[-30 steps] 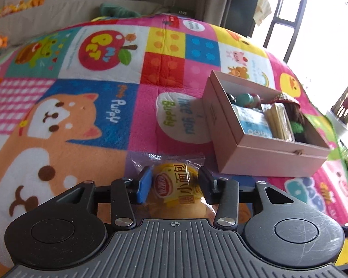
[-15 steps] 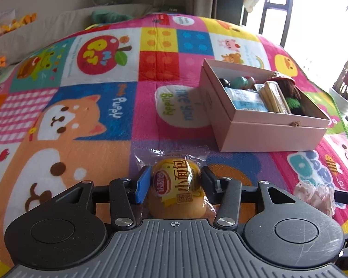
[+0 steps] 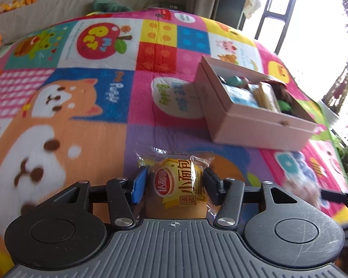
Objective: Organize objects
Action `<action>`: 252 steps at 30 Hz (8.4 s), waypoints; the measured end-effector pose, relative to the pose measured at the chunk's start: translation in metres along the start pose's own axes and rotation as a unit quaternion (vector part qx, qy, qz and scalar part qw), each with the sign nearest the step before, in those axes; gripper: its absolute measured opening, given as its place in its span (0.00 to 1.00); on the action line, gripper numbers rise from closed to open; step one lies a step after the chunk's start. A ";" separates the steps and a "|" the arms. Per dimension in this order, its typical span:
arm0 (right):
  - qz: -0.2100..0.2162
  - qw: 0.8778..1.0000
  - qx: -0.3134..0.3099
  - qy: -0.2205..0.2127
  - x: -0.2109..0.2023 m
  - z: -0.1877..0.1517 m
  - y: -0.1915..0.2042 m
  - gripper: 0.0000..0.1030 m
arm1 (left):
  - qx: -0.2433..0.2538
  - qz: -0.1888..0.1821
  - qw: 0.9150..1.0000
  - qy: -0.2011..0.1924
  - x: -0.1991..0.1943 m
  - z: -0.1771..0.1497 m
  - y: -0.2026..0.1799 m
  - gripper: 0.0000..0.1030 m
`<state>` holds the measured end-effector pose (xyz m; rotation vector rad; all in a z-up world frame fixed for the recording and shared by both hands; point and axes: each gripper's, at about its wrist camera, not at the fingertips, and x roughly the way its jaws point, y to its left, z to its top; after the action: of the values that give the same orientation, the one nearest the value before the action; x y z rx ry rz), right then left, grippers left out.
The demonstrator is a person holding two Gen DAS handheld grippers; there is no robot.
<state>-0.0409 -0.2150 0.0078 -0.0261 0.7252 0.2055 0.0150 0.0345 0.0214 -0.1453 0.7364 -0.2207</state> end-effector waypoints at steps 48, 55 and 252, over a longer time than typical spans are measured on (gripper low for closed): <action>-0.013 0.999 -0.030 -0.011 -0.055 -0.007 0.001 0.75 | 0.004 -0.004 1.000 -0.008 -0.047 -0.047 -0.006 0.57; 0.005 1.000 -0.013 -0.013 -0.029 0.013 0.015 0.80 | 0.009 0.001 1.000 -0.007 -0.047 -0.047 -0.007 0.57; -0.059 0.998 0.028 -0.016 0.049 0.022 0.007 1.00 | 0.054 0.118 0.991 -0.025 0.025 -0.021 -0.029 0.99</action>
<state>0.0075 -0.1970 -0.0076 -0.0117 0.6948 0.0723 0.0141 -0.0012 -0.0044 0.0401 0.6836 -0.0312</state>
